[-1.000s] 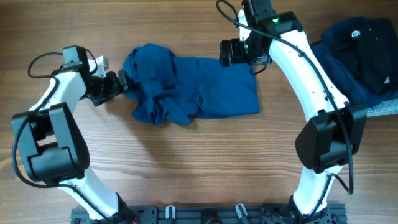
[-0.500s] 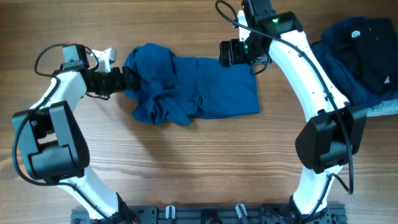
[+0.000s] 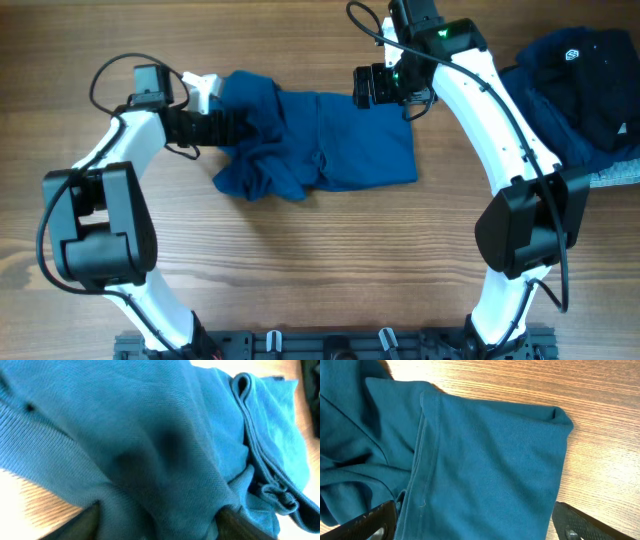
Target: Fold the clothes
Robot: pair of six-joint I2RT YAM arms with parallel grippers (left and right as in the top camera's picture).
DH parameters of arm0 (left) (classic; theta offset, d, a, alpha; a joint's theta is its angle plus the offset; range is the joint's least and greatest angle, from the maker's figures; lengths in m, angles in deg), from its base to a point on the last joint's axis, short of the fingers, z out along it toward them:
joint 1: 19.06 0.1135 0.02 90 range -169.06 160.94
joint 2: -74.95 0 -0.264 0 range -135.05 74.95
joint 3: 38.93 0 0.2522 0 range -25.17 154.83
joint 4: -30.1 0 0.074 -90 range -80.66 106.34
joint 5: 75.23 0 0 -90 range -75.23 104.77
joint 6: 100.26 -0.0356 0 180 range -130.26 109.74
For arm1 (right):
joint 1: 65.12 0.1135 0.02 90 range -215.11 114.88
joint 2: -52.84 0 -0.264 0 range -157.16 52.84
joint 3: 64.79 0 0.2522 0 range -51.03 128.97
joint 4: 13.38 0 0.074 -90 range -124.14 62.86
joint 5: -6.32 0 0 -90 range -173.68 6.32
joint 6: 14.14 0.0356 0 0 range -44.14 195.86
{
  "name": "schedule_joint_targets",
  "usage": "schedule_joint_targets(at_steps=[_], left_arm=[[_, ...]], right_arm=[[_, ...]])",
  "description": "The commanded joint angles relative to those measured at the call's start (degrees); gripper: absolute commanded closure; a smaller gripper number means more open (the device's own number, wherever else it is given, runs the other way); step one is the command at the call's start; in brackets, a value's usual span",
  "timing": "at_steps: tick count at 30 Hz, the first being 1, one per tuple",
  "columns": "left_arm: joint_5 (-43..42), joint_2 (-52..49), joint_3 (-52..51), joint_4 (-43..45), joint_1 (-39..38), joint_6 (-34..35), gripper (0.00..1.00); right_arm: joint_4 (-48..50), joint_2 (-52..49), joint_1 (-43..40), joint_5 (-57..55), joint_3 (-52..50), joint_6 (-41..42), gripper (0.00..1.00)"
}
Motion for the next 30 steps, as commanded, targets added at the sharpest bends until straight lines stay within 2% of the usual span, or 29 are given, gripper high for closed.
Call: schedule_joint_targets(at_steps=[1,2,4,8,10,12,13,14,15,17,22,30], left_arm=[[1.6,-1.11,0.74,-0.02,-1.22,-0.94,0.68],[1.6,-1.07,0.74,-0.2,-1.05,-0.37,0.79],[1.51,-0.15,0.76,-0.87,0.31,2.69,0.88],[1.38,3.67,0.76,-3.32,2.01,3.13,0.9],[1.53,5.77,0.74,-3.67,2.23,3.08,0.87],[2.32,7.19,0.76,-3.63,2.23,3.1,0.78],[3.19,7.54,0.76,-3.63,2.23,3.13,0.65],[3.87,7.56,0.76,-3.63,2.23,3.15,0.44],[4.52,7.56,0.74,-3.67,2.29,3.3,0.29],[5.99,7.54,0.74,-3.61,2.29,3.3,0.09],[6.67,7.54,0.74,-2.62,3.34,3.58,0.01],[6.99,7.54,0.76,0.7,13.79,18.64,0.0]], right_arm=[[-0.24,0.87,-0.04,0.87,0.66,-0.79,0.01],[-0.22,0.87,-0.04,0.87,0.66,-0.76,0.01],[-0.2,0.87,-0.09,0.87,0.66,-0.79,0.0],[-0.09,0.87,-0.13,0.9,0.66,-1.55,0.01],[0.02,0.87,-0.13,0.9,0.66,-1.79,0.0],[-0.2,0.87,-0.13,0.96,0.66,-1.88,0.0],[-0.57,0.87,-0.11,1.88,0.66,-2.16,0.0],[-1.11,1.05,0.0,3.23,0.66,-3.21,0.0],[-1.73,1.27,0.33,3.98,0.66,-4.63,0.0],[-3.08,2.01,1.29,3.96,0.66,-6.43,0.0],[-8.35,3.15,6.71,3.26,0.63,-8.09,0.0],[-14.21,3.15,19.76,-3.48,0.2,-7.78,0.07]])
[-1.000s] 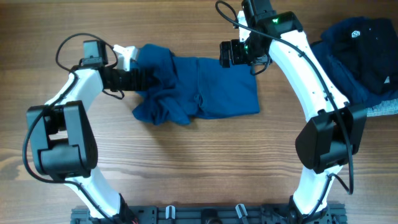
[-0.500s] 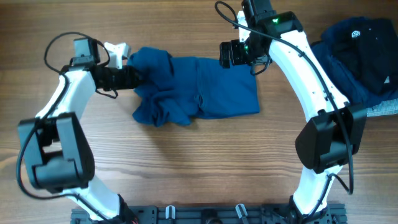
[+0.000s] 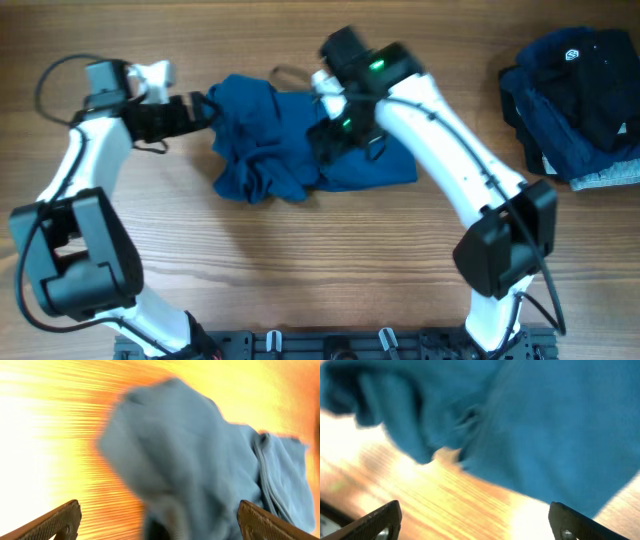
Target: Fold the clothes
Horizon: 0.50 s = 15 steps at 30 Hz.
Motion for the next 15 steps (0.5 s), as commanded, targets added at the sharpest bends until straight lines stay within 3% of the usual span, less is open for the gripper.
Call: schedule_joint_targets(at_steps=[1,6,10,15], left_arm=[[0.48,0.55,0.7,0.26,6.75,7.98,0.0],[0.5,0.55,0.7,-0.35,10.78,7.98,0.0],[0.52,0.55,0.7,-0.33,11.74,8.17,0.0],[0.55,0.55,0.7,-0.72,11.74,8.15,0.0]], right_arm=[[-1.79,1.64,5.2,-3.43,-0.2,0.48,0.08],[-0.94,1.64,10.75,-2.71,-4.44,8.81,0.11],[10.19,1.6,14.75,-1.73,-10.25,18.53,0.19],[17.0,1.6,15.04,-1.49,-11.78,31.17,0.27]])
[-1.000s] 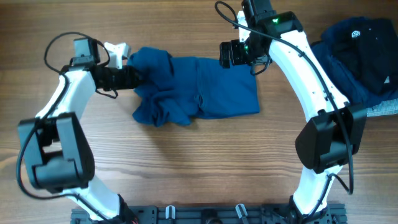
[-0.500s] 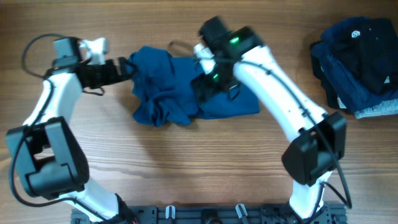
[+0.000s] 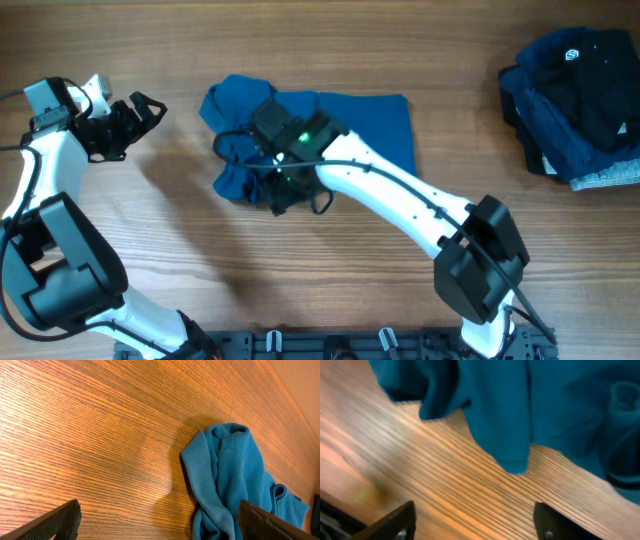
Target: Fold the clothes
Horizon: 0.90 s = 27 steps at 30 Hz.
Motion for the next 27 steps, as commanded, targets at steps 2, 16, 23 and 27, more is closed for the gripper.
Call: schedule_joint_targets(at_steps=[2,16,23,27], left_arm=[[0.0,0.55,0.7,-0.76,0.31,0.66,0.0],[2.32,0.55,0.7,-1.62,0.31,0.44,0.0],[2.32,0.55,0.7,-1.81,0.31,0.44,0.0],[2.32,0.55,0.7,-1.86,0.31,0.44,0.0]], right_arm=[[3.13,0.81,-0.31,0.07,-0.72,15.21,0.16],[5.66,-9.2,-2.19,0.9,-0.79,17.07,0.35],[8.59,-8.96,-2.25,5.97,-0.74,10.99,0.96],[6.99,-3.48,-2.38,8.48,-0.55,7.15,0.96]])
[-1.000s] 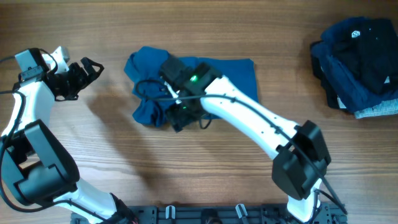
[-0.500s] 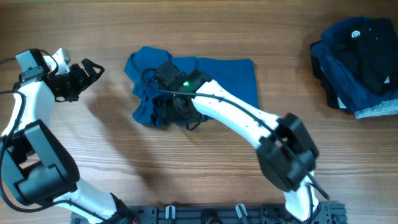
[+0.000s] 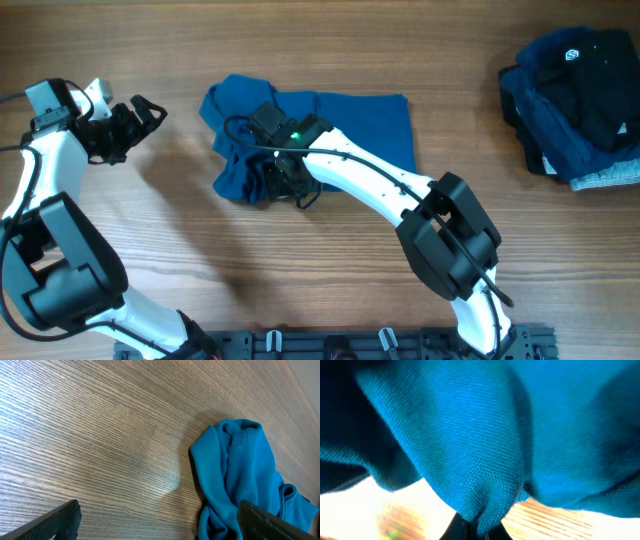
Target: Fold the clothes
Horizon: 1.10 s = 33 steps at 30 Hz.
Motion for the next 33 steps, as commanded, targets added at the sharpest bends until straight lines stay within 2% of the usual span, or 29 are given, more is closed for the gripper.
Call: schedule_joint_targets(at_steps=[1,5,8,15,18,22,24,25,28,30,31,33], left_arm=[[0.33,0.55,0.7,-0.13,0.31,0.31,0.0],[0.33,0.55,0.7,-0.28,0.31,0.31,0.0],[0.33,0.55,0.7,-0.28,0.31,0.31,0.0],[0.33,0.55,0.7,-0.39,0.31,0.31,0.0],[0.33,0.55,0.7,-0.92,0.31,0.13,0.0],[0.35,0.55,0.7,-1.11,0.31,-0.13,0.0],[0.35,0.55,0.7,-1.11,0.31,-0.13,0.0],[0.35,0.55,0.7,-1.11,0.31,-0.13,0.0],[0.35,0.55,0.7,-1.11,0.31,-0.13,0.0],[0.35,0.55,0.7,-1.14,0.31,-0.13,0.0],[0.35,0.55,0.7,-1.14,0.31,-0.13,0.0],[0.35,0.55,0.7,-1.14,0.31,-0.13,0.0]], right_arm=[[-0.7,7.5,-0.31,3.43,0.66,-5.05,0.96],[3.43,16.7,-1.31,0.94,1.14,-5.42,0.96],[9.27,18.03,-3.58,0.15,1.14,-6.71,0.96],[27.89,8.39,-5.86,-1.81,1.11,-7.96,0.96],[28.96,4.17,-5.86,-1.77,1.11,-7.72,0.94],[25.77,2.82,-5.92,-3.1,1.11,-6.6,0.93],[24.33,2.84,-6.1,-5.35,1.11,-6.64,0.81],[23.02,2.84,-6.71,-5.29,1.11,-6.64,0.56],[21.16,2.86,-7.89,-5.27,1.14,-8.41,0.24],[19.96,3.8,-9.03,-5.27,1.16,-10.49,0.17],[19.74,4.66,-9.46,-5.25,1.16,-11.37,0.16],[19.82,7.93,-10.36,-5.11,1.16,-13.18,0.23]])
